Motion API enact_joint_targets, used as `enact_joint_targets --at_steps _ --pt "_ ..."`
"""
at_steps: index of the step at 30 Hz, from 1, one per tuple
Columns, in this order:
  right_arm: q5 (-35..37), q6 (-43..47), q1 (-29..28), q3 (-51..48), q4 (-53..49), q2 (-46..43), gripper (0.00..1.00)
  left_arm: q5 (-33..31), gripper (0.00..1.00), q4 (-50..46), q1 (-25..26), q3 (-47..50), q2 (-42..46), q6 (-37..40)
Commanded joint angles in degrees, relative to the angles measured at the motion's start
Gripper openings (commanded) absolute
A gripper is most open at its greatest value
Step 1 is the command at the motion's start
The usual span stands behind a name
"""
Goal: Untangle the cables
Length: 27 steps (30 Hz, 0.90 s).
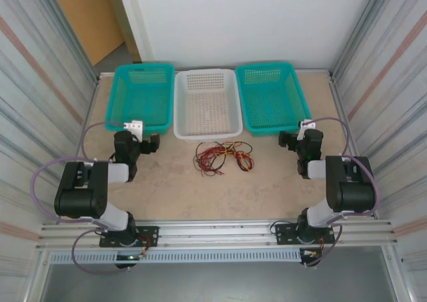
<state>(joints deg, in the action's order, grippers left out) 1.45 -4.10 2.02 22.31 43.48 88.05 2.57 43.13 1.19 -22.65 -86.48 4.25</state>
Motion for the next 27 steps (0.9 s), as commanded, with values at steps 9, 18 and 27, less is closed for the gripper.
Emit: enact_joint_targets --at_steps 9,18,27 --pt "-0.4 -1.1 0.5 1.2 2.0 0.3 0.99 2.4 0.99 1.5 -1.1 -1.3 -0.1 -0.3" --pt "-0.3 -1.2 0.4 1.2 2.0 0.2 0.99 2.3 0.99 1.4 -1.1 -1.3 -0.1 -0.3" --pt "7.6 -1.5 -1.6 4.2 -7.0 -4.5 0.99 -2.8 0.99 -4.7 0.4 -3.5 4.3 -0.1"
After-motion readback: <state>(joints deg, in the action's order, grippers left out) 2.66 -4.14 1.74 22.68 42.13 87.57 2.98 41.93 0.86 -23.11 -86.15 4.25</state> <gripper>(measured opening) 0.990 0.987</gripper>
